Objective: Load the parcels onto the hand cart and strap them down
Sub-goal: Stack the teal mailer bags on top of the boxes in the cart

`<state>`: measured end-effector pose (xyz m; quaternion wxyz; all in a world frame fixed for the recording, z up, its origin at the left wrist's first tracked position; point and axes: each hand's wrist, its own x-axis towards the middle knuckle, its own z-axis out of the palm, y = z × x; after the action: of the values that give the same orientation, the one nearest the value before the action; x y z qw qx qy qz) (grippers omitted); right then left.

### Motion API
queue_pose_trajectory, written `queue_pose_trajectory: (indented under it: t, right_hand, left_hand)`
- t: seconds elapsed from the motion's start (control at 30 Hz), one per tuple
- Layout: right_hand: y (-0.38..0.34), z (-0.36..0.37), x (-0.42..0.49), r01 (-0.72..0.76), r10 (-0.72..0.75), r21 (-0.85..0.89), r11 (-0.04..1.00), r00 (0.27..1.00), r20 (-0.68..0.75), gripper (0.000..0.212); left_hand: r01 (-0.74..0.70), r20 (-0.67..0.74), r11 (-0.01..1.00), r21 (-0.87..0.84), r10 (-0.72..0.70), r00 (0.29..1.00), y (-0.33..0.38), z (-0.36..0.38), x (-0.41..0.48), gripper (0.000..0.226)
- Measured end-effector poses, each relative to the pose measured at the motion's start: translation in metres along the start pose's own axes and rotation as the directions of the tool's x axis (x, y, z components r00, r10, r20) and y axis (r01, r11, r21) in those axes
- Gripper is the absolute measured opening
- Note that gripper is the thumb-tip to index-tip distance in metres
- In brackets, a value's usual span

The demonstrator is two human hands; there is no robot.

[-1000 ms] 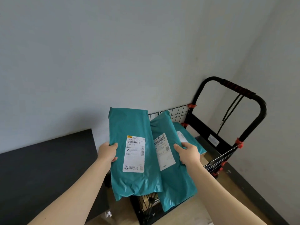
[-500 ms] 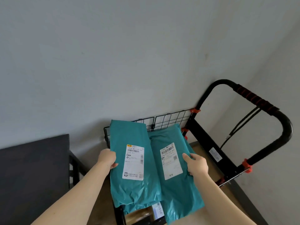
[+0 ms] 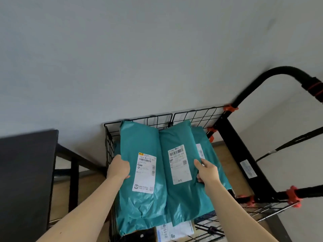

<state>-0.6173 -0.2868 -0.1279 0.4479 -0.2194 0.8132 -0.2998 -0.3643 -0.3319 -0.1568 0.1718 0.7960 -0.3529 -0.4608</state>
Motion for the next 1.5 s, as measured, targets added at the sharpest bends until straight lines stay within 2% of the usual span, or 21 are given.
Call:
queue_pose_trajectory:
  t: [0.1,0.17,0.2,0.23,0.3,0.37,0.4,0.47,0.53,0.6,0.73,0.9,0.97,1.03,1.23,1.4,1.5]
  right_hand:
    - [-0.001,0.011,0.03,-0.053,0.065,-0.107,0.993,0.992,0.108,0.036]
    - [0.0,0.019,0.045,-0.031,0.08,-0.296,0.955,0.985,0.155,0.046]
    - [0.001,0.022,0.05,0.026,0.059,-0.468,0.883,0.984,0.166,0.054]
    - [0.004,0.024,0.053,0.109,0.015,-0.647,0.754,0.983,0.183,0.063]
    - [0.009,0.027,0.053,0.298,-0.12,-0.82,0.489,0.954,0.275,0.076]
    - [0.011,0.03,0.056,0.468,-0.195,-0.84,0.274,0.883,0.428,0.08]
    - [0.012,0.031,0.06,0.528,-0.187,-0.826,0.195,0.847,0.497,0.08]
    - [0.016,0.035,0.069,0.591,-0.132,-0.8,0.1,0.805,0.578,0.08]
    - [0.019,0.038,0.078,0.608,-0.082,-0.791,0.072,0.794,0.603,0.081]
    - [0.021,0.041,0.085,0.616,-0.071,-0.786,0.053,0.787,0.613,0.082]
    - [0.022,0.043,0.093,0.627,-0.089,-0.778,0.039,0.778,0.622,0.081]
    - [0.022,0.042,0.091,0.633,-0.084,-0.773,0.035,0.773,0.629,0.086]
    - [0.016,0.04,0.089,0.637,-0.055,-0.77,0.049,0.771,0.634,0.086]
    - [0.007,0.037,0.085,0.644,-0.05,-0.761,0.075,0.765,0.642,0.077]
    - [-0.009,0.03,0.049,0.649,-0.125,-0.744,0.157,0.761,0.637,0.056]
    - [-0.023,0.042,0.002,0.69,-0.221,-0.694,0.205,0.723,0.654,0.044]
    - [-0.034,0.06,-0.038,0.744,-0.309,-0.639,0.195,0.665,0.68,0.042]
  left_hand:
    - [0.06,-0.022,0.998,-0.012,-0.061,0.998,-0.006,0.012,0.006,0.011]
    - [0.082,-0.018,0.993,0.089,-0.081,0.997,-0.01,0.015,0.008,0.013]
    - [0.068,-0.011,0.977,0.203,-0.067,0.998,-0.013,0.017,0.009,0.023]
    - [0.045,0.001,0.939,0.341,-0.048,0.999,-0.017,0.019,0.009,0.041]
    - [-0.03,0.008,0.812,0.583,0.032,0.999,-0.025,0.024,0.006,0.08]
    - [-0.132,0.041,0.675,0.726,0.148,0.988,-0.029,0.03,0.002,0.097]
    - [-0.176,0.084,0.629,0.758,0.174,0.981,-0.031,0.033,0.001,0.101]
    - [-0.209,0.184,0.62,0.756,0.104,0.977,-0.034,0.04,0.001,0.103]
    - [-0.17,0.247,0.665,0.727,-0.022,0.969,-0.038,0.049,0.004,0.105]
    - [-0.139,0.262,0.671,0.729,-0.086,0.961,-0.041,0.056,0.007,0.11]
    - [-0.115,0.24,0.635,0.764,-0.114,0.964,-0.04,0.064,0.009,0.11]
    - [-0.078,0.221,0.652,0.754,-0.141,0.965,-0.03,0.063,0.004,0.104]
    - [-0.107,0.222,0.649,0.754,-0.099,0.97,-0.028,0.058,-0.002,0.097]
    - [-0.141,0.219,0.64,0.756,-0.044,0.975,-0.026,0.051,-0.009,0.089]
    - [-0.243,0.28,0.645,0.725,0.046,0.959,-0.013,0.025,-0.033,0.067]
    - [-0.3,0.25,0.738,0.605,0.182,0.951,-0.007,-0.011,-0.058,0.049]
    - [-0.341,0.187,0.754,0.561,0.286,0.94,-0.012,-0.045,-0.08,0.041]
